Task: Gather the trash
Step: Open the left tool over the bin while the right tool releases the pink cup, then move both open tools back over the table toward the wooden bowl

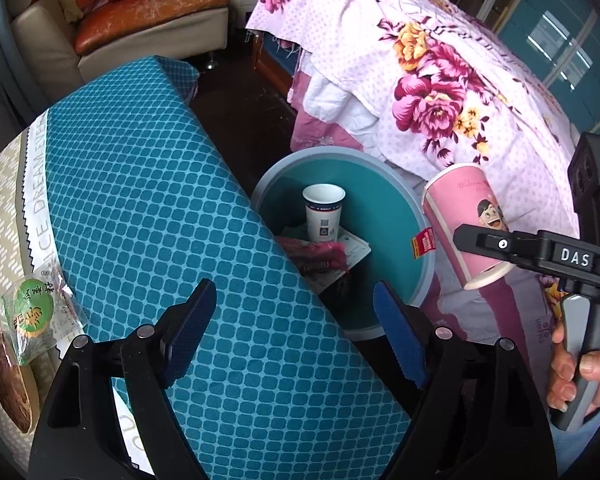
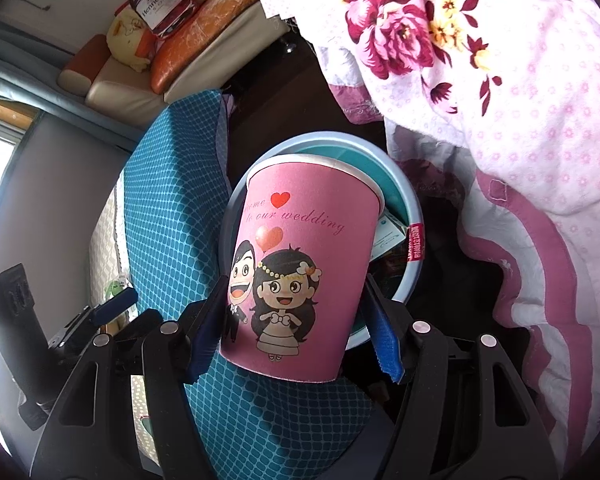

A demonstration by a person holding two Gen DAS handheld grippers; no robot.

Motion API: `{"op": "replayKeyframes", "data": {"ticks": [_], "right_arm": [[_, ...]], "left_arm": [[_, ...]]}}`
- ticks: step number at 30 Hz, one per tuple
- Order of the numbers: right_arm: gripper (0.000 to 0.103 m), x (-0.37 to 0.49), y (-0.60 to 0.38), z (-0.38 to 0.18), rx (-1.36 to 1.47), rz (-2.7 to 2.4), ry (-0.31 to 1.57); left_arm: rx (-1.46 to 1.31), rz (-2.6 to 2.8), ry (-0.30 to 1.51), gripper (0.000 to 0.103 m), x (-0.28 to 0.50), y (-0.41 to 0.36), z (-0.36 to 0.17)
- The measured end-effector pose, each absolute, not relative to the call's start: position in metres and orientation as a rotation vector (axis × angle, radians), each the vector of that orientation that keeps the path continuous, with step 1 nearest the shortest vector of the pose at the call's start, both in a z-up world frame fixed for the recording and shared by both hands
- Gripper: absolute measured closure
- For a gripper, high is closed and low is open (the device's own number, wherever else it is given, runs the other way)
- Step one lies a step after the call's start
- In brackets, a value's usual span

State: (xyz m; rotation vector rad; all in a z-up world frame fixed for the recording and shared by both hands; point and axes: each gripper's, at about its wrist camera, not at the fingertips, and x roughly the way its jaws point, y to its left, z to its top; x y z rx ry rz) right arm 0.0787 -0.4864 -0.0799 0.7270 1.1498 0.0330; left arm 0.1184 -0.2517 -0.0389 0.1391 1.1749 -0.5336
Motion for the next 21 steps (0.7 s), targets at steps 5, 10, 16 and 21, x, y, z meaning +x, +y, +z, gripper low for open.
{"op": "replayKeyframes", "data": {"ticks": [5, 10, 16, 21], "right_arm": [[0.039, 0.080, -0.478, -0.083, 0.708, 0.035, 1.185], [0.032, 0.079, -0.472, -0.084, 0.702, 0.024, 1.198], [0.030, 0.077, -0.466, -0.081, 0.703, 0.013, 1.201], [0.028, 0.075, -0.461, -0.073, 0.698, 0.005, 1.203]], "left_arm": [[0.111, -0.529, 1.164, 0.013, 0.115, -0.239, -0.034], [0.083, -0.523, 1.162, 0.013, 0.113, -0.224, -0.031], [0.049, -0.505, 1.169, 0.013, 0.111, -0.205, -0.031], [0.024, -0.492, 1.169, 0.013, 0.107, -0.189, -0.030]]}}
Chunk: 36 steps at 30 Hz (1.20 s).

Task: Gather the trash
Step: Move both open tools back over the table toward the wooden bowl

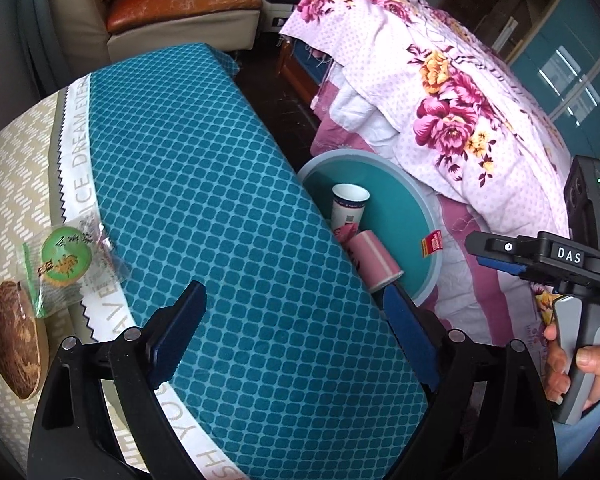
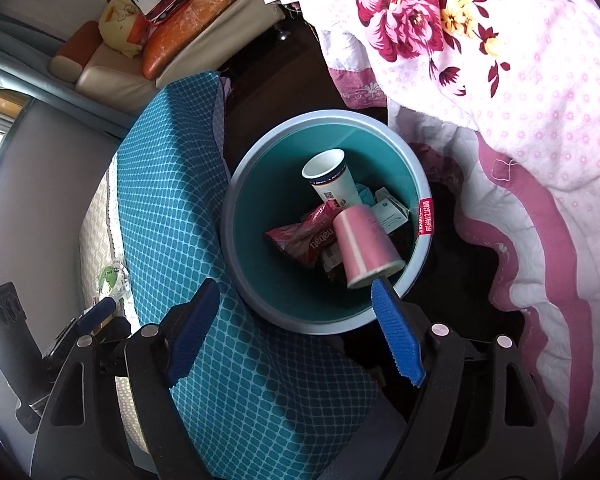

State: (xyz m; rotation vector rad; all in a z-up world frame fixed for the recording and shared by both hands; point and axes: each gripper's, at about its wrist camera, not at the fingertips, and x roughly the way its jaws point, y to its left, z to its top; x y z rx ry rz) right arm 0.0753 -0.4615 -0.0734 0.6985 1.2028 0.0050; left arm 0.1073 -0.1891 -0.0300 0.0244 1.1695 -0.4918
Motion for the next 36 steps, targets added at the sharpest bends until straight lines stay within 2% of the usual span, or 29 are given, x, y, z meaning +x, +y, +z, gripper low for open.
{"op": "replayKeyframes", "data": {"ticks": [20, 25, 36], "right_arm": [[0.027, 0.060, -0.372, -0.039, 0.568, 0.120, 1.245], [0.026, 0.052, -0.330, -0.043, 0.482, 0.182, 1.307], [0.026, 0.034, -0.220, -0.065, 0.271, 0.329, 1.419]], "left_arm": [[-0.001, -0.441, 1.161, 0.012, 0.055, -0.077, -0.026], [0.009, -0.407, 1.166, 0.012, 0.036, -0.041, -0.035], [-0.150, -0.298, 1.174, 0.012, 0.016, 0.049, -0.053]]}}
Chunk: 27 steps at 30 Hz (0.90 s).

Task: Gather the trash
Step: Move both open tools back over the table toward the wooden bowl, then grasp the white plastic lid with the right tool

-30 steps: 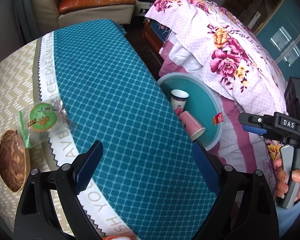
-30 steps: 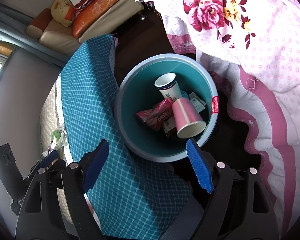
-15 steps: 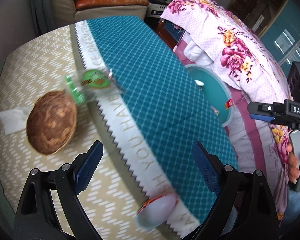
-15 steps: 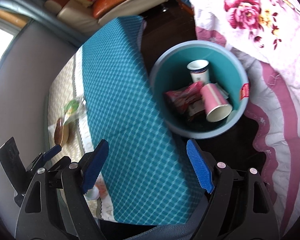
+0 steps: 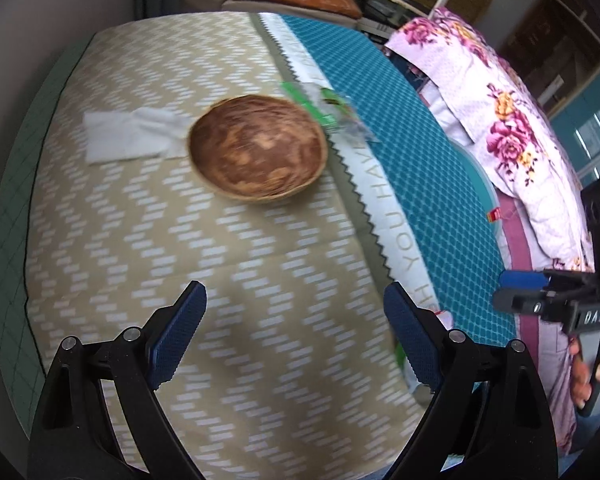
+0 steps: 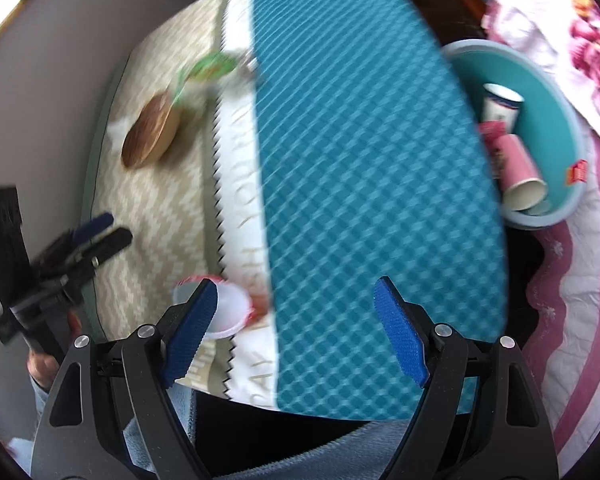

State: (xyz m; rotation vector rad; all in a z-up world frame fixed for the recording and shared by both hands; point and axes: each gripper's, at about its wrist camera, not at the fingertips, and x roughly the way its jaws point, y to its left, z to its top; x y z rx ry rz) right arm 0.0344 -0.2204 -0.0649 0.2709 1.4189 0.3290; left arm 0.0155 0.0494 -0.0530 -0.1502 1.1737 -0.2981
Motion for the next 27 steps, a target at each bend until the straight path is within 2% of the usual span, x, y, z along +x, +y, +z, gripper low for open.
{"op": "replayKeyframes", "data": {"ticks": [5, 8, 11, 16, 17, 20, 27], "right_arm": [[0.029, 0.026, -0.191, -0.075, 0.220, 0.341, 1.428], [0.043, 0.023, -0.179, -0.080, 0.199, 0.345, 1.435], [0.045, 0.020, -0.168, -0.083, 0.170, 0.351, 1.432], [0.059, 0.017, -0.145, -0.089, 0.098, 0.362, 1.411], [0.064, 0.017, -0.141, -0.091, 0.092, 0.361, 1.412], [0.091, 0.015, -0.133, -0.096, 0.071, 0.361, 1.401], [0.096, 0.013, -0.138, -0.084, 0.118, 0.358, 1.332]], "left_arm": [[-0.196, -0.267, 1.172, 0.012, 0.007, 0.074, -0.060], [-0.218, -0.259, 1.173, 0.012, 0.004, 0.083, -0.063], [-0.230, -0.257, 1.174, 0.012, 0.003, 0.089, -0.065], [-0.238, -0.257, 1.180, 0.012, 0.004, 0.091, -0.068], [-0.237, -0.257, 1.180, 0.012, 0.005, 0.090, -0.068], [-0.235, -0.256, 1.182, 0.012, 0.005, 0.090, -0.069], [-0.218, -0.248, 1.192, 0.012, 0.019, 0.082, -0.068]]}}
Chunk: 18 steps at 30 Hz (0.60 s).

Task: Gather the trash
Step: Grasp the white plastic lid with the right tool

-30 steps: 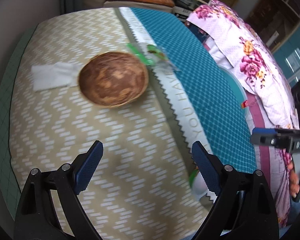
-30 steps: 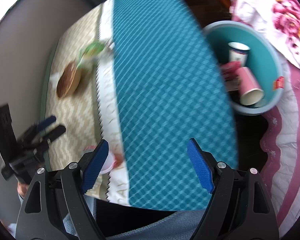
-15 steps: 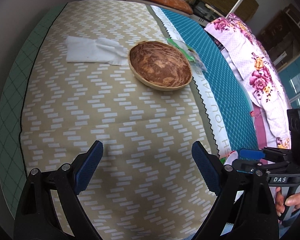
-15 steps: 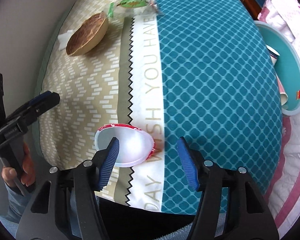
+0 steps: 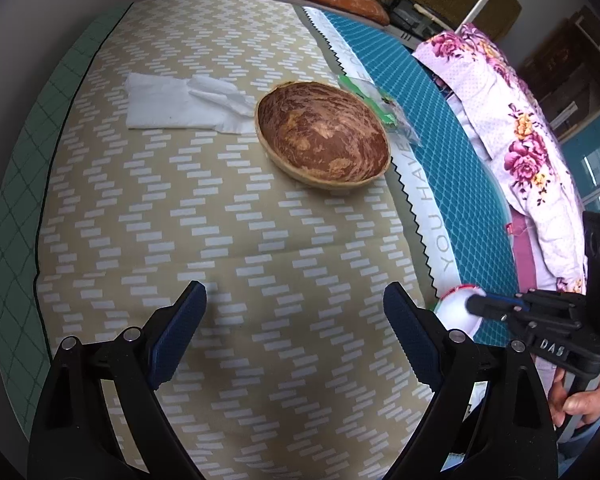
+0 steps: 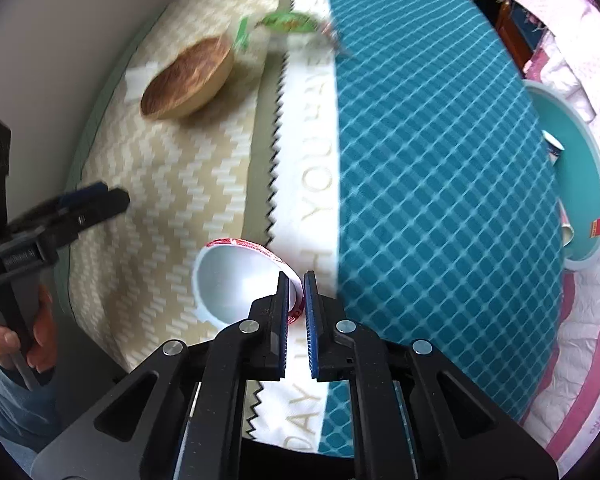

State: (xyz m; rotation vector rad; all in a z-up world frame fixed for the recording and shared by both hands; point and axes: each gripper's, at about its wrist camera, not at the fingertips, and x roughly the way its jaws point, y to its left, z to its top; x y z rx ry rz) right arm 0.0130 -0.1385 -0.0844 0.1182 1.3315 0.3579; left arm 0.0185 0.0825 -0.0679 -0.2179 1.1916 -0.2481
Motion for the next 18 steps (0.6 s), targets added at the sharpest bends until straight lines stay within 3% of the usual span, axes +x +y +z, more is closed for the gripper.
{"op": "replayKeyframes", "data": {"ticks": [12, 18], "right_arm": [[0.096, 0.058, -0.208, -0.048, 0.296, 0.267, 1.202], [0.096, 0.092, -0.248, -0.037, 0.325, 0.254, 1.168]], "left_arm": [[-0.125, -0.276, 1.100, 0.012, 0.084, 0.049, -0.024], [0.076, -0.353, 1.079, 0.012, 0.133, 0.009, -0.020]]}}
